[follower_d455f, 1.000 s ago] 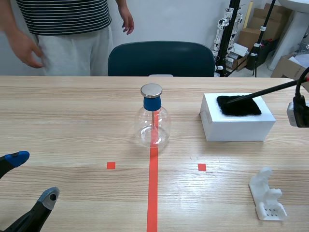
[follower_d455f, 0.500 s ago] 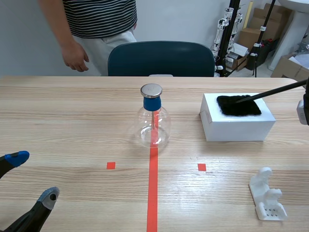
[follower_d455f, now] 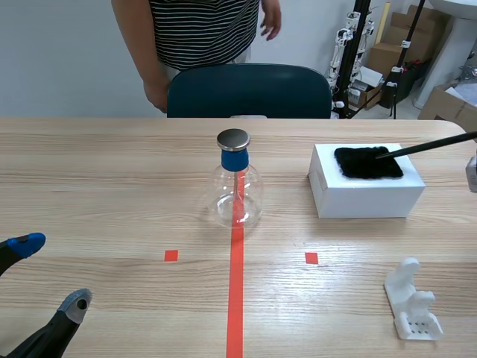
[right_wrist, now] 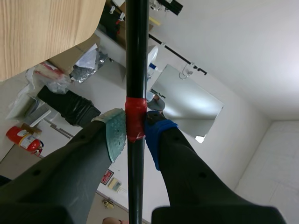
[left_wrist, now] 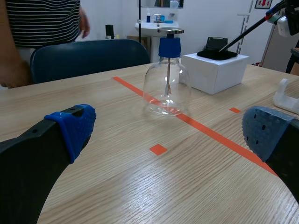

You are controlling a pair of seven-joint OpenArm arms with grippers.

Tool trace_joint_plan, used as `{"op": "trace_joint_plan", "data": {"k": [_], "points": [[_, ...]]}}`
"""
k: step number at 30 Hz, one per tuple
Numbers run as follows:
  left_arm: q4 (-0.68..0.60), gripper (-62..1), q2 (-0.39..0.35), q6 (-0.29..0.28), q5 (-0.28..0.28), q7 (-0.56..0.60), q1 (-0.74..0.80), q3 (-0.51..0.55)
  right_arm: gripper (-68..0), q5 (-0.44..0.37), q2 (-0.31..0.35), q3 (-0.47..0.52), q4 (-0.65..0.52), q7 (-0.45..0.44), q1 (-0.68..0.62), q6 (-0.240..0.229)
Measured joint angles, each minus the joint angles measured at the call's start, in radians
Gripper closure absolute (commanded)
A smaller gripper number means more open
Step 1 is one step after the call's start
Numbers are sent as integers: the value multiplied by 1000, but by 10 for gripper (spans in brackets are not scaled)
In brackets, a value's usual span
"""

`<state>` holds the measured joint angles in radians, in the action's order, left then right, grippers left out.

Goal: Do the electroscope experiment. rub the rod on the fur

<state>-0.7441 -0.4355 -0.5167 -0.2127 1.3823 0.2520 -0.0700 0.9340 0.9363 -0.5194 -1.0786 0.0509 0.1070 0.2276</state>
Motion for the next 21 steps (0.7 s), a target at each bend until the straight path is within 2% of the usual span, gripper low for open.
{"op": "trace_joint_plan", "data": {"k": [3, 9, 13, 15, 21], "points": [[0, -623, 0, 0, 0, 0, 0, 0, -55, 0, 1, 0, -2, -38, 1, 21], [0, -623, 0, 0, 0, 0, 0, 0, -55, 1, -2, 0, -53, -58, 0, 19], [0, -623, 0, 0, 0, 0, 0, 0, -55, 1, -19, 0, -69, -53, 0, 18], [0, -623, 0, 0, 0, 0, 0, 0, -55, 0, -19, 0, -69, -19, -2, 10], [0, -623, 0, 0, 0, 0, 0, 0, -55, -5, -10, 0, -23, -3, -2, 3]]}}
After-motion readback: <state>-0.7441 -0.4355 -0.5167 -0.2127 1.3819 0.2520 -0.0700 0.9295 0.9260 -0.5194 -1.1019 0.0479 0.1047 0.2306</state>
